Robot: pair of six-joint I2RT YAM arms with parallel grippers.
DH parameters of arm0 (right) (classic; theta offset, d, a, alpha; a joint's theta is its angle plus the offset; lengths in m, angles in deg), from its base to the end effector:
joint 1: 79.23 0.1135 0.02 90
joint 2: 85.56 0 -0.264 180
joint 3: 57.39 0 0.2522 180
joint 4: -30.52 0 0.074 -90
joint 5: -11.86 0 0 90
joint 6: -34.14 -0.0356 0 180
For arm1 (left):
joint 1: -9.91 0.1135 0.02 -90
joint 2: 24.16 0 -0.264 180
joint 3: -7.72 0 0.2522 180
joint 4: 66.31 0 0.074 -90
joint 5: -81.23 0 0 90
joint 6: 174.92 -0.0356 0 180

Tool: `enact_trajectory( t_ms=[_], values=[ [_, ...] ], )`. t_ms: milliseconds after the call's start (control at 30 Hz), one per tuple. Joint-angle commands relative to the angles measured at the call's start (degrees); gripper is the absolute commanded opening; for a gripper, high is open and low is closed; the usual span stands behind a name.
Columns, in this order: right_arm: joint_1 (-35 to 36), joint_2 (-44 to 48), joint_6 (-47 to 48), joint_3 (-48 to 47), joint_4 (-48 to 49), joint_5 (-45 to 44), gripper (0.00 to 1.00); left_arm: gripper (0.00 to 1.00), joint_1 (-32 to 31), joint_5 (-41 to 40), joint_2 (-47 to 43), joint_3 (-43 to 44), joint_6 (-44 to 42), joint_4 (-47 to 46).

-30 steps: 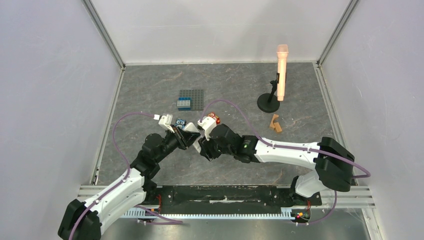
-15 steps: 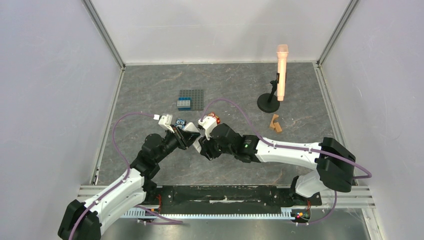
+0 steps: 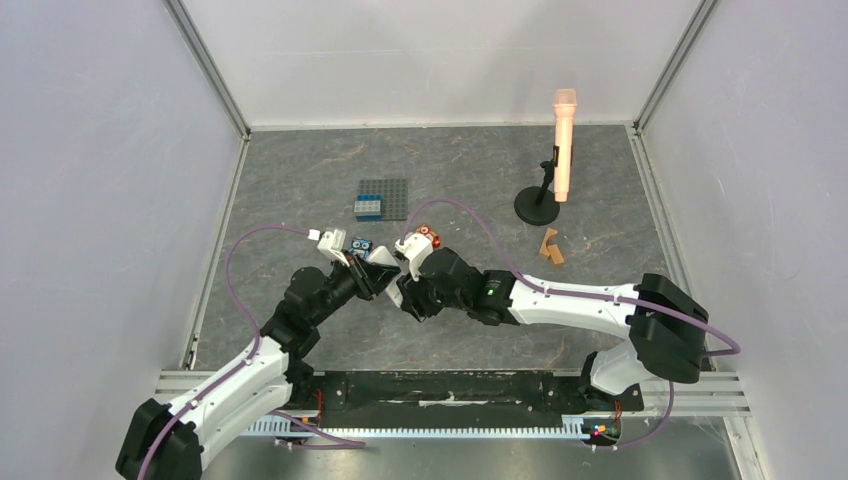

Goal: Load the batteries into the remote control

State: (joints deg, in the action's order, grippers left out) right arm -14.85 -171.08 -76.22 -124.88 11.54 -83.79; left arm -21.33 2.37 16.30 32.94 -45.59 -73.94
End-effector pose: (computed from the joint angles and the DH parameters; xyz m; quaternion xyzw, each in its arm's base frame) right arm 0.1444 0.2930 0.2328 -0.3146 0.8370 0.2677 0.3589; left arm 0.1422 -0.0943 0.2041 0.0109 0.7516 -0.4383 0.4929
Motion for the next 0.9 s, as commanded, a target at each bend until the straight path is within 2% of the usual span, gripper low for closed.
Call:
enact_trajectory(
  t_ms=[0, 600, 867],
  values=[
    [-0.3, -1.1, 0.9, -3.0, 2.0, 0.1, 0.31, 0.02, -0.1, 1.8, 0.1, 1.6, -1.1, -2.3],
    [-0.7, -4.4, 0.5, -7.4, 1.6, 0.8, 0.32, 0.02, -0.1, 4.0, 0.9, 0.1, 5.3, -6.8],
    [-1.5, -3.7, -0.7, -8.5, -0.4, 3.4, 0.40, 0.02, -0.1, 2.7, 0.2, -0.7, 12.1, -9.7]
  ],
)
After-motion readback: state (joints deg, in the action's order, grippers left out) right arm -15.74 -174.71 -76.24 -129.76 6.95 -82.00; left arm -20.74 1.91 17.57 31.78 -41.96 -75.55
